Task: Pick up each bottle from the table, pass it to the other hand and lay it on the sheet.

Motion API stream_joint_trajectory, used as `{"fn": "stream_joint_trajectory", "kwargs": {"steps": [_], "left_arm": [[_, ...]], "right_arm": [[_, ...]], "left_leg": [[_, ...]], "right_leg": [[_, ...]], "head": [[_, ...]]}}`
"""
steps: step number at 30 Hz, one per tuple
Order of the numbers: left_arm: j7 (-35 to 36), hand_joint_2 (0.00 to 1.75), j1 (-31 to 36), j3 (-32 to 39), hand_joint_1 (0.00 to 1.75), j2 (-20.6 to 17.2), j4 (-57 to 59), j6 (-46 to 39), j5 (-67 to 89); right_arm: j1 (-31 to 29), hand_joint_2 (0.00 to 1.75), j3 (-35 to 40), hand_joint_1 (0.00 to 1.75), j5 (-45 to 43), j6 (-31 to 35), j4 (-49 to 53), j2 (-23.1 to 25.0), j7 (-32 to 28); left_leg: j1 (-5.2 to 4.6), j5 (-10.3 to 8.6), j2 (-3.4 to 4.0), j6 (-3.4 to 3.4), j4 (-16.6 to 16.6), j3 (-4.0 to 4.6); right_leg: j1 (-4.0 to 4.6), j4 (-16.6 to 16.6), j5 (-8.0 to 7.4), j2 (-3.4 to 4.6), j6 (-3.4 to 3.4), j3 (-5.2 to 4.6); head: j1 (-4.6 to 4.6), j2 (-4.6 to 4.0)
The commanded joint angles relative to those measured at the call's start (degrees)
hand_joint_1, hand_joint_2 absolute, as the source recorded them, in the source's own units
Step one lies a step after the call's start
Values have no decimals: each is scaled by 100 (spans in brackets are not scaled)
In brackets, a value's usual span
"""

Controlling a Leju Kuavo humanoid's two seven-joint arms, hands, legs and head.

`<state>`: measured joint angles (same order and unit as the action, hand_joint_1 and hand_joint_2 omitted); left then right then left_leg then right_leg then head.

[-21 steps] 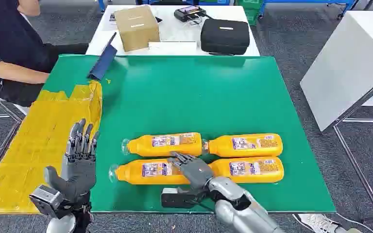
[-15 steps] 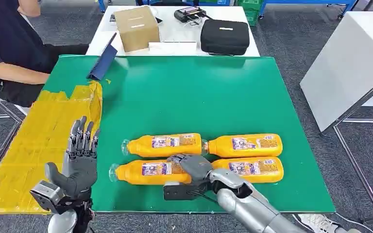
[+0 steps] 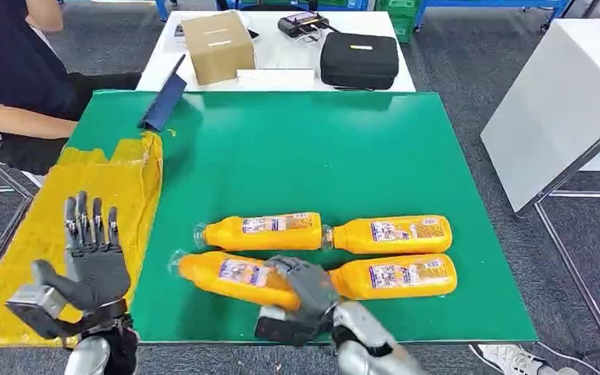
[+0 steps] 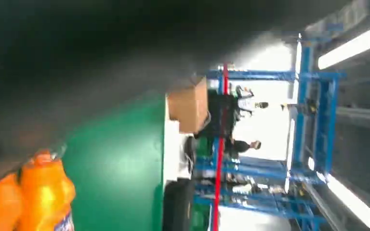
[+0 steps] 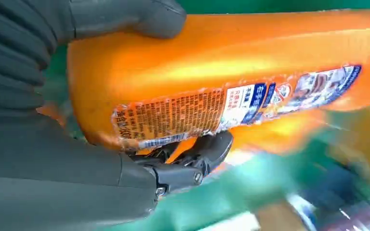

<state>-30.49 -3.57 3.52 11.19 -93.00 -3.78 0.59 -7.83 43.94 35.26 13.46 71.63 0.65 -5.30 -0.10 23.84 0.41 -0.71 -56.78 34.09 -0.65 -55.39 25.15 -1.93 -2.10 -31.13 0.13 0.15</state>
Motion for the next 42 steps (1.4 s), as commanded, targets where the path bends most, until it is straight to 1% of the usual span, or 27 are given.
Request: {"fn": "stream_joint_trajectory", "kwargs": {"steps": [1,3,5,6,9,11,12,13,15,17,18,20,21,23,25,26,33,34,35,42], "left_arm": [[29,175,3,265,0,219,69,-51,-40],[37,175,31,243,0,215,113,-45,-76],[91,175,42,181,0,192,163,43,-172],[118,175,40,139,0,186,184,101,-202],[263,175,23,-7,0,139,296,412,-378],[401,175,-29,-200,0,66,347,862,-575],[398,175,-61,-250,0,76,352,890,-564],[395,175,-105,-368,0,20,334,1029,-529],[391,175,-171,-484,0,24,294,1119,-473],[446,175,-227,-666,0,-45,260,1386,-456],[443,175,-238,-677,0,-27,249,1377,-452],[518,175,-259,-835,0,-125,240,1697,-580],[518,175,-274,-839,0,-124,245,1698,-580],[425,175,-309,-964,0,-206,178,1903,-534],[409,175,-341,-1001,0,-204,138,1957,-516],[404,175,-364,-1062,0,-233,135,2126,-578],[354,175,-428,-1085,0,-272,162,2304,-676],[342,175,-426,-1053,5,-280,182,2340,-698],[309,175,-428,-1052,173,-300,191,2409,-707],[186,175,-431,-1042,175,-329,266,2486,-496]], "right_arm": [[1276,175,-1270,175,-485,442,2174,613,-1123],[1328,175,-1269,175,-515,496,2258,660,-1225],[1397,175,-1277,175,-623,658,2355,713,-1495],[1422,175,-1269,175,-645,701,2404,717,-1560],[1496,175,-1241,175,-685,824,2534,700,-1675],[1479,175,-1199,175,-712,801,2514,661,-1699],[1464,175,-1195,175,-712,796,2469,659,-1702],[1437,175,-1172,175,-690,757,2405,651,-1686],[1400,175,-1153,175,-675,716,2288,673,-1669],[1308,175,-1069,175,-467,514,2053,633,-1477],[1299,175,-1073,175,-480,518,1995,649,-1479],[1177,175,-933,175,-276,336,1729,603,-1342],[1187,175,-920,175,-276,335,1711,618,-1342],[1029,175,-763,175,-20,81,1427,569,-1134],[976,175,-720,175,18,-13,1290,579,-1089],[928,175,-621,175,133,-107,1241,543,-1042],[806,175,-220,175,521,-303,1200,447,-902],[792,175,-166,175,540,-324,1193,432,-891],[763,175,-104,175,588,-351,1163,412,-867],[745,175,-77,175,601,-347,1106,419,-863]], "left_leg": [[2,10,-14,4,-4,8],[3,13,-20,5,-6,12],[0,6,-12,3,-1,29],[2,11,-14,5,-4,22],[0,9,-18,6,-2,23],[-6,5,-14,3,4,25],[-3,8,-14,6,4,18],[-4,7,-11,4,5,19],[-1,10,-9,5,5,13],[-5,8,-4,4,6,18],[-2,11,-4,6,6,10],[-3,7,-1,4,7,17],[0,11,0,7,9,5],[-2,7,1,4,7,19],[0,9,8,6,8,14],[3,11,8,9,9,8],[1,11,4,6,7,13],[0,9,5,5,7,19],[-2,8,2,5,8,18],[1,11,1,7,8,11]], "right_leg": [[1,-2,13,-2,4,-2],[1,-2,17,-4,6,-2],[-2,0,8,-3,5,-24],[0,-1,13,1,7,-15],[-4,3,11,-5,8,-19],[-9,5,7,-5,4,-27],[-6,6,9,-1,7,-19],[-6,8,7,0,6,-20],[-4,10,9,3,7,-13],[-7,8,6,4,4,-21],[-5,10,9,8,6,-12],[-5,11,4,6,4,-19],[-3,15,6,14,7,-7],[-4,12,2,9,4,-19],[-2,14,1,19,6,-15],[0,16,3,24,9,-7],[-1,14,4,18,7,-12],[-3,12,3,15,5,-19],[-4,12,4,11,5,-18],[-1,13,6,15,8,-11]], "head": [[0,0],[2,0],[7,0],[4,0],[4,0],[2,0],[4,0],[2,0],[4,0],[2,0],[2,0],[2,0],[2,0],[2,0],[4,0],[4,0],[4,0],[4,0],[2,0],[4,0]]}}
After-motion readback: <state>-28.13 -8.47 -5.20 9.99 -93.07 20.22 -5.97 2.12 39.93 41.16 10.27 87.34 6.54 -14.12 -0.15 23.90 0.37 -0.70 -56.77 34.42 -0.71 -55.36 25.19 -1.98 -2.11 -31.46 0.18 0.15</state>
